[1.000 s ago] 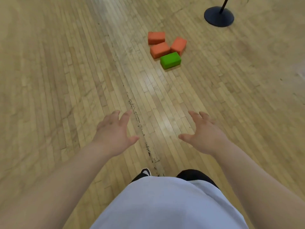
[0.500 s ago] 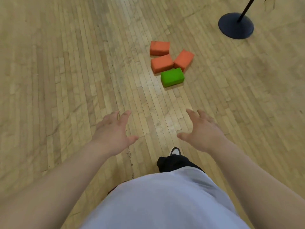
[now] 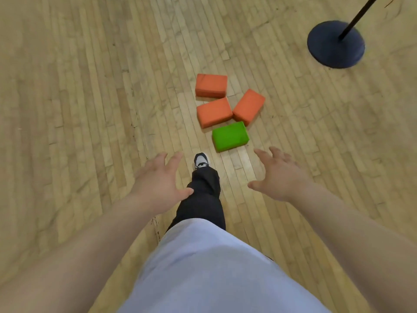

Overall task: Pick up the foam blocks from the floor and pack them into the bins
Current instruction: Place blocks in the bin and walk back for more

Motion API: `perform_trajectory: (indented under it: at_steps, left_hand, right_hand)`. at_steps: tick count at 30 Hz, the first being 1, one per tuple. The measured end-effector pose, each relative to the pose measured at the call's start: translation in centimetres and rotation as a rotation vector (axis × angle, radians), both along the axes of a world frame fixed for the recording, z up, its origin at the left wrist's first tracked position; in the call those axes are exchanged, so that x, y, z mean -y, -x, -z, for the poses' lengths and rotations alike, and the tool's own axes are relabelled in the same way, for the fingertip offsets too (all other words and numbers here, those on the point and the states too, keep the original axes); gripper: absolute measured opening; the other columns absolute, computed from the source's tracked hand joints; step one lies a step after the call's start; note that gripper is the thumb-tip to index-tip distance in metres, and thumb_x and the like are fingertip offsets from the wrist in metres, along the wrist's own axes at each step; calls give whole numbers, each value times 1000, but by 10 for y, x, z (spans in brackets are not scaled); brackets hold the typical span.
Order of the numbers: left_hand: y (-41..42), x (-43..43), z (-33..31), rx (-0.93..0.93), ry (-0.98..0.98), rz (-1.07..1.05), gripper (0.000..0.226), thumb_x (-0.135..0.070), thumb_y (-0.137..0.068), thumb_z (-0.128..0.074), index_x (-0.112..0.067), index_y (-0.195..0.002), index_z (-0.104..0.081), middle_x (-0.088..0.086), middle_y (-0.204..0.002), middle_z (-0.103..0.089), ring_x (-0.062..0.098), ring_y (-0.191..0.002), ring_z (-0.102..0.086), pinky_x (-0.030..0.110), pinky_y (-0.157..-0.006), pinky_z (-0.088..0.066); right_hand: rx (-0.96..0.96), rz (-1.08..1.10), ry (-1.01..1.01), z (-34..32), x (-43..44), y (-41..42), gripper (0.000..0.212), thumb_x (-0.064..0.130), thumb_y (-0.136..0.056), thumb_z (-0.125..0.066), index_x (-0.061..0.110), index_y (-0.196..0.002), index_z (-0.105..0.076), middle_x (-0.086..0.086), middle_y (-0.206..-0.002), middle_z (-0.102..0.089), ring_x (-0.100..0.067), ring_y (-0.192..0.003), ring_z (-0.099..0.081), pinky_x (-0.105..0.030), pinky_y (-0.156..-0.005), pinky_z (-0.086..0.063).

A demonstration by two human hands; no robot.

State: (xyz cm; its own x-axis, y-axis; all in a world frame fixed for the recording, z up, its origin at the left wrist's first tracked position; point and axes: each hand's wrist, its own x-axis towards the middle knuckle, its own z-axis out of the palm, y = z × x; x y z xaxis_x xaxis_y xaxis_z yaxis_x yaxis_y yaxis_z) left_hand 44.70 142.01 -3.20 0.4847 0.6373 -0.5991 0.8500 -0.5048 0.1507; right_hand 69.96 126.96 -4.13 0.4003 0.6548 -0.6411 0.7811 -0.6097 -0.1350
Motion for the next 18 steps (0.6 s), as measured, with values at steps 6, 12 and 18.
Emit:
perform_trajectory:
  at_steps: [6, 12, 18]
  left_hand:
    - [-130, -150, 81, -60, 69, 133, 105, -74, -83, -62, -34, -161, -5, 9, -168, -13, 33, -153, -17, 51, -121, -28]
    - [-232, -239, 213, -68, 142, 183, 107, -72, -81, -65, -33, -160, -5, 11, -164, -16, 35, -148, -24, 50, -117, -31]
    - [-294, -265, 416, -67, 308, -58, 113, -64, -80, -74, -35, -161, 0, 13, -164, -13, 37, -149, -23, 47, -118, -29]
  right_hand:
    - [-5, 49, 123, 81, -127, -107, 102, 62, -85, -65, 35, -162, -5, -13, -170, -6, -38, -153, -16, -53, -121, -24]
    - [-34, -8, 208, 218, -232, -196, 105, 59, -82, -69, 33, -162, -6, -14, -169, -9, -40, -151, -20, -54, -118, -30]
    - [-79, -195, 265, 407, -306, -260, 107, 59, -78, -72, 32, -162, -10, -15, -163, -19, -40, -145, -27, -54, -113, -35]
